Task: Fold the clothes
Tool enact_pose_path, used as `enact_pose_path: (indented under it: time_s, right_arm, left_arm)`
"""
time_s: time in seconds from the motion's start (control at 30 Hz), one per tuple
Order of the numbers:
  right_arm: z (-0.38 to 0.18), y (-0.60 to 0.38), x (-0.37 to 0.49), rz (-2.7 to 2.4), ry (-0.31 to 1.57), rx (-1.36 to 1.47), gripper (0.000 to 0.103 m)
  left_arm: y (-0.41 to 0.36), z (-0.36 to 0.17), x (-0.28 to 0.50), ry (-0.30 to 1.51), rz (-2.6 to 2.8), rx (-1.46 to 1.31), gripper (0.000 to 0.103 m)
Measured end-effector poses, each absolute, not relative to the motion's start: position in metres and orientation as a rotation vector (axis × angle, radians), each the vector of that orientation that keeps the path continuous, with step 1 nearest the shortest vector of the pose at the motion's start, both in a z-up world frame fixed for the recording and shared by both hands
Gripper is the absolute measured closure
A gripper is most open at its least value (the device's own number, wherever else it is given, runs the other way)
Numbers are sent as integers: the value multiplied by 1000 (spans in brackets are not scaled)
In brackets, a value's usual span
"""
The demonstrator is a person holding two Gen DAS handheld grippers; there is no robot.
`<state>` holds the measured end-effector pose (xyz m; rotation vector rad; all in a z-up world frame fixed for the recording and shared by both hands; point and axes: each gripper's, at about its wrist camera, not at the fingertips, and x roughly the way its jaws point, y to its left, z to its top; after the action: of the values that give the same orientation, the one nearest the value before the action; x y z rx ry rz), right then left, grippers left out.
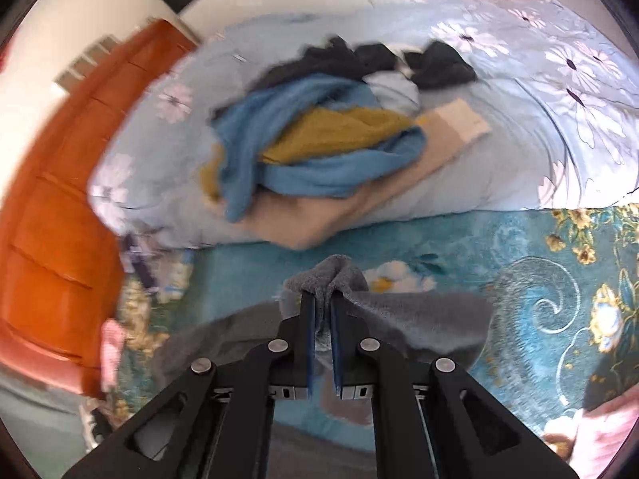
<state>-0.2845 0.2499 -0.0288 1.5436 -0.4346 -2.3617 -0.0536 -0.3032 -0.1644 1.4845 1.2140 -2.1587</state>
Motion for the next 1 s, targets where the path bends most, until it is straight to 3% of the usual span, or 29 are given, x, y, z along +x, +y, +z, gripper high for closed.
enact_pose_path:
  time_s: [0.1, 0.17, 0.3, 0.33, 0.4, 0.5, 0.63, 0.8, 0.93, 0.97, 1.0]
  right_arm:
    - [-73, 257, -313, -2425, -423, 1661, 96]
    - [-98, 264, -324, -2418, -510, 1726, 96]
    - [-122, 265, -329, -2426, -574, 1746, 92]
    - [-125, 263, -328, -2414, -561, 1749, 88]
    - [-124, 259, -321, -2390, -516, 1720, 59]
    - [-123, 250, -302, -2367, -340, 1669, 44]
    - [-141, 227, -279, -2335, 53, 1678, 44]
    - [-170, 207, -265, -2309, 348, 1699, 44]
    - [-174, 207, -262, -2331, 384, 1696, 45]
    - [-173, 209, -262, -2342, 371, 1694, 48]
    - [-169, 214, -262, -2356, 350, 1696, 60]
  left_arm:
    - [-302, -165, -53, 1218, -2156, 1485, 43]
    - [-300, -164, -53, 1210, -2162, 1484, 42]
    - [-300, -165, -53, 1214, -2155, 1480, 42]
    - [-300, -166, -53, 1215, -2153, 1479, 42]
    - [-299, -168, -53, 1217, -2148, 1476, 41]
    - [-298, -170, -54, 1226, -2144, 1458, 39]
    - [-294, -169, -56, 1201, -2154, 1456, 37]
    - [-289, -166, -55, 1174, -2169, 1465, 37]
    - [-289, -167, -53, 1181, -2163, 1468, 36]
    - [-289, -167, -52, 1182, -2163, 1469, 37]
    - [-289, -166, -52, 1182, -2162, 1469, 37]
